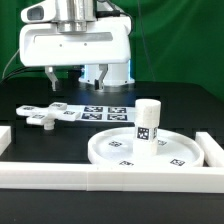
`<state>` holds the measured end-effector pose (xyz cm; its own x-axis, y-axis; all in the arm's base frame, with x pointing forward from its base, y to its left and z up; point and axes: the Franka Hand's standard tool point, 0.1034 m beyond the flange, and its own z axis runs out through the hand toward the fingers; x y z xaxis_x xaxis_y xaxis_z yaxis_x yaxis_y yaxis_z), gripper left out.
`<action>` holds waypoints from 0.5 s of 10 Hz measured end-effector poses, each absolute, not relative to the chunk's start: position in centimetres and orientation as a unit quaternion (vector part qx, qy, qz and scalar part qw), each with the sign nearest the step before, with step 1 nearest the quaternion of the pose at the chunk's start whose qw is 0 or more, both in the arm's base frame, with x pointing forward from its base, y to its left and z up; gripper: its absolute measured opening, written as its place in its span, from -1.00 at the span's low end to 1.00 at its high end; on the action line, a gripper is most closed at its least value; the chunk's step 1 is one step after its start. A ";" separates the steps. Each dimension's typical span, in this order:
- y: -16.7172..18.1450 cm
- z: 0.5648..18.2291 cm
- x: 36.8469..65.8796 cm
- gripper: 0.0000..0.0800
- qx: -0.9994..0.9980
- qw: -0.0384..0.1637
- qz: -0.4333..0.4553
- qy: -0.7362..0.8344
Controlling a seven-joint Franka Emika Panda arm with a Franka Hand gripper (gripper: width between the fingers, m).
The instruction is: Assemble round table
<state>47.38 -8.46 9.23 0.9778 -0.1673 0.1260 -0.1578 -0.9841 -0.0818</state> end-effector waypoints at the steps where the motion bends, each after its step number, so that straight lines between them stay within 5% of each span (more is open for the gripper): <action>1: -8.5 9.2 47.4 0.62 -0.994 0.036 -0.066 0.082; 2: -8.7 9.2 47.4 0.62 -0.995 0.030 -0.069 0.059; 3: -9.4 8.9 47.7 0.62 -0.996 -0.003 -0.083 -0.044; 5: -9.5 8.1 47.2 0.62 -0.994 -0.003 -0.067 -0.086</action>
Offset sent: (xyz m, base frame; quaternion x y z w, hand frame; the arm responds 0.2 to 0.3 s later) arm -0.0082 -0.0076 -0.0138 -0.0290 -0.0158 -0.2631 0.9642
